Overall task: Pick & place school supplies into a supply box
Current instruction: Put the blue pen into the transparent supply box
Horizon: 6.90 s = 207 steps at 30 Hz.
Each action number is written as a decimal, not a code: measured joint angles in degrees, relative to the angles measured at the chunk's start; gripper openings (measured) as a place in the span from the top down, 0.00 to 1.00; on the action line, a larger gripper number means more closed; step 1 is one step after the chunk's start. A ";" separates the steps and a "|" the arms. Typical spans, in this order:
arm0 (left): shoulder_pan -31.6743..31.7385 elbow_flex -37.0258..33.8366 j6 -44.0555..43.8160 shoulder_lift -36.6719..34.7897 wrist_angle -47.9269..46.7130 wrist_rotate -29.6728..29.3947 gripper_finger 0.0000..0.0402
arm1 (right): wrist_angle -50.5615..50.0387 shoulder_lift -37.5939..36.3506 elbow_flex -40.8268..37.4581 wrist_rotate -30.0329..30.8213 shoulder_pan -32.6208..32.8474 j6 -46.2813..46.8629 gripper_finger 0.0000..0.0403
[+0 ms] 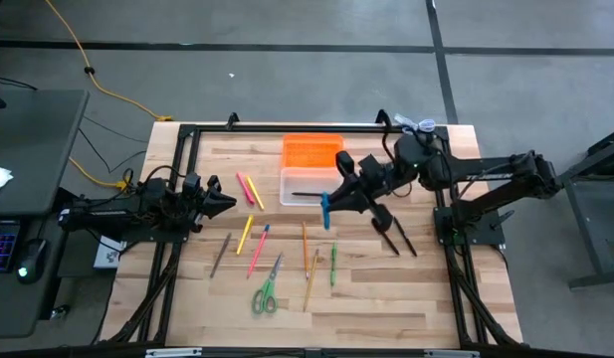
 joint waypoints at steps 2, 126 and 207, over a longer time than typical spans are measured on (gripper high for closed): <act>-0.01 0.01 0.00 0.00 0.00 0.00 0.81 | -1.21 0.00 0.00 4.21 1.11 -3.97 0.97; -0.01 26.71 14.16 56.51 14.68 15.03 0.81 | 19.77 25.27 -0.07 8.43 -4.59 14.70 0.97; 0.03 27.46 15.04 57.22 12.33 1.18 0.68 | 18.32 25.18 -0.07 14.89 -4.90 9.05 0.97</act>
